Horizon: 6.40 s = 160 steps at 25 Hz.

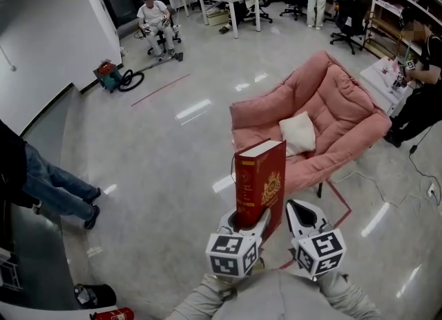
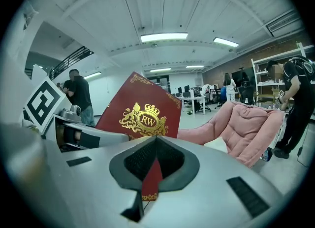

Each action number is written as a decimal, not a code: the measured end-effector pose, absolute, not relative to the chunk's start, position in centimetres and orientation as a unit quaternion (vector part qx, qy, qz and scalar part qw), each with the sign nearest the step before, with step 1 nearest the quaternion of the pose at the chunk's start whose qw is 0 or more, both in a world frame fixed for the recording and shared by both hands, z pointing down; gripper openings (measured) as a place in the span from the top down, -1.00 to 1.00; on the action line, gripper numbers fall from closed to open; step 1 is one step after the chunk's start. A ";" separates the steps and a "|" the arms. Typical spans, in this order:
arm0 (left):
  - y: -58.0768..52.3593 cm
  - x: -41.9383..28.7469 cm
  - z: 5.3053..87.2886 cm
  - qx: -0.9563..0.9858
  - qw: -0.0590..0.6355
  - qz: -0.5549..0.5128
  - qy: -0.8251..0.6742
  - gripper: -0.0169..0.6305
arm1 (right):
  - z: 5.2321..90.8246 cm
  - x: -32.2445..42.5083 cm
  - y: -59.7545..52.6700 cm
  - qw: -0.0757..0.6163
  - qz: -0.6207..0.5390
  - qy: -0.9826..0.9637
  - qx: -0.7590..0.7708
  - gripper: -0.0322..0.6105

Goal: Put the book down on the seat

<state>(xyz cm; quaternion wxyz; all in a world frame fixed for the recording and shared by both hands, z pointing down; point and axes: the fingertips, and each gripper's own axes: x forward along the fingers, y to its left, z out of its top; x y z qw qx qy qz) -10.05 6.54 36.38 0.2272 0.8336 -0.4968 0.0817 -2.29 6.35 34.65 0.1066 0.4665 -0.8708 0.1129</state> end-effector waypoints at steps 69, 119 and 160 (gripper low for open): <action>-32.7 -3.2 62.9 0.729 0.412 0.172 -0.518 0.19 | 57.4 5.7 -31.3 0.228 0.275 -0.830 0.429 0.89; -34.1 -7.6 74.3 0.660 0.458 0.271 -0.530 -0.06 | 62.5 3.0 -30.9 0.219 0.323 -0.828 0.402 0.89; -15.5 -6.6 53.3 0.758 0.336 0.236 -0.506 0.93 | 47.9 1.0 -15.9 0.166 0.211 -0.849 0.455 0.89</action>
